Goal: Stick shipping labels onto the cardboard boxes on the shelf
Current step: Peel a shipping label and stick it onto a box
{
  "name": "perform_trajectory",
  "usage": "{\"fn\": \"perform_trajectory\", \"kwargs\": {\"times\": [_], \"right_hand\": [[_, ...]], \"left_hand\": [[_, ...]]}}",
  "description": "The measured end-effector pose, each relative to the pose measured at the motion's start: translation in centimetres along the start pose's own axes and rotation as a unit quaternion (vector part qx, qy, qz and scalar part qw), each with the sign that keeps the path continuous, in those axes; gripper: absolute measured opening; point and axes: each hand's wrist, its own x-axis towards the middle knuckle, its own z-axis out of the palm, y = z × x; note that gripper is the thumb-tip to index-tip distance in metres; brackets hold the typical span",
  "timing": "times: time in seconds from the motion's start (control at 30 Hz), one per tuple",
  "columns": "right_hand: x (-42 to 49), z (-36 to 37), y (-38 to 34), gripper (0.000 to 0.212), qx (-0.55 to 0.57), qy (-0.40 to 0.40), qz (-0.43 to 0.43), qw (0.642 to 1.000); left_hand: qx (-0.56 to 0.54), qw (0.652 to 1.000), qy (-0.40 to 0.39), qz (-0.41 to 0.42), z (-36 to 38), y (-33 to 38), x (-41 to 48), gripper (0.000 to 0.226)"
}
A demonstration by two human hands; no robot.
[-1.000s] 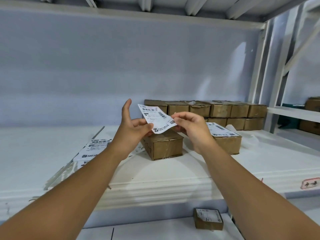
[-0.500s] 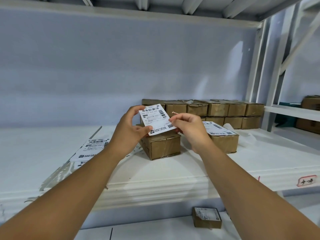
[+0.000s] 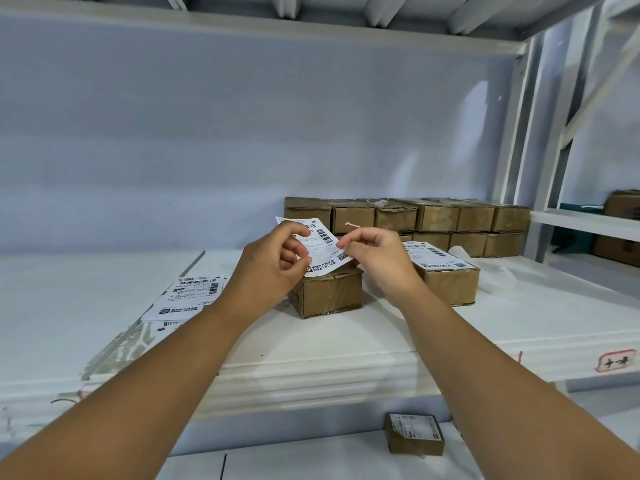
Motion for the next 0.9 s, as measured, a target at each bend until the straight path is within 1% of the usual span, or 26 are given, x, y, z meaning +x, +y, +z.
{"fn": "perform_trajectory", "kwargs": {"times": [0.23, 0.6, 0.7, 0.9], "right_hand": [[0.09, 0.12, 0.25, 0.026, -0.03, -0.004, -0.017, 0.999], [-0.29, 0.1, 0.09, 0.015, -0.122, 0.007, -0.038, 0.992], [-0.33, 0.22, 0.23, 0.015, -0.143, 0.005, -0.047, 0.989], [-0.27, 0.16, 0.28, 0.017, -0.152, 0.007, -0.049, 0.987]], "left_hand": [[0.043, 0.999, 0.0, 0.016, 0.22, -0.43, 0.25, 0.016], [0.06, 0.998, -0.008, 0.022, 0.25, -0.43, 0.36, 0.018], [0.064, 0.998, -0.013, 0.023, 0.21, -0.41, 0.36, 0.017], [0.08, 0.996, -0.019, 0.032, 0.18, -0.4, 0.4, 0.016]]}}
